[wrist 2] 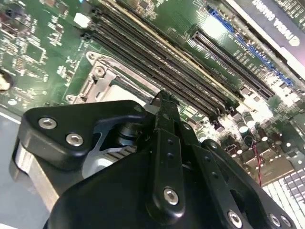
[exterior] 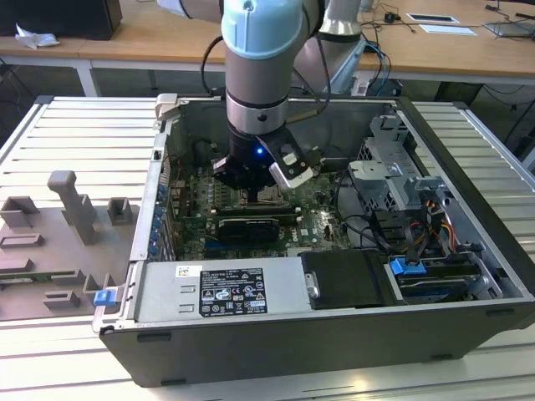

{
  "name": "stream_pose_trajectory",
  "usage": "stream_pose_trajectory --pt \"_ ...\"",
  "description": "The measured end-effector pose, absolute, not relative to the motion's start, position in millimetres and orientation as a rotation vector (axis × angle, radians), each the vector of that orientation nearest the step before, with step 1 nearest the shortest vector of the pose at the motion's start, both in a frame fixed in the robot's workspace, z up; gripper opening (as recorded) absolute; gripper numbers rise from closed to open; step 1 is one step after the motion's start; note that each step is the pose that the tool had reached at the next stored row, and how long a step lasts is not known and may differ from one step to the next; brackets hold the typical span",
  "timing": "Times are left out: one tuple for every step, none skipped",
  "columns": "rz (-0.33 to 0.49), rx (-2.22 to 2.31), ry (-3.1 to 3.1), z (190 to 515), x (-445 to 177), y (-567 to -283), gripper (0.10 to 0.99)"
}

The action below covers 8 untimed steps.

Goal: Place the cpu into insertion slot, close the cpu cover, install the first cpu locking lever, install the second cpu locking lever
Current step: 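Install the second cpu locking lever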

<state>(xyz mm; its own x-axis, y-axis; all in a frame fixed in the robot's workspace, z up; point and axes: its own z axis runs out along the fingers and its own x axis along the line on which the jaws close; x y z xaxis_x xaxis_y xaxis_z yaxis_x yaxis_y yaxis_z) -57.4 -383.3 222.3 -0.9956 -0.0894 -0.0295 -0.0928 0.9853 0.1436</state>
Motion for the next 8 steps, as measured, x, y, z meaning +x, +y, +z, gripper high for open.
stream_pose_trajectory --pt "0.230 -0.147 3.107 219.0 -58.2 -383.3 0.106" --pt "0.235 -0.150 3.106 214.9 -59.2 -383.3 0.106" --pt "0.263 -0.154 3.103 213.7 -61.2 -384.1 0.106" --pt "0.303 -0.155 3.098 213.3 -62.9 -386.0 0.106" --pt "0.323 -0.155 3.096 213.0 -63.7 -387.2 0.106" --pt "0.335 -0.155 3.094 212.6 -64.3 -388.3 0.106" --pt "0.349 -0.155 3.092 211.8 -65.1 -390.0 0.106" --pt "0.357 -0.156 3.091 211.2 -65.4 -391.6 0.106"
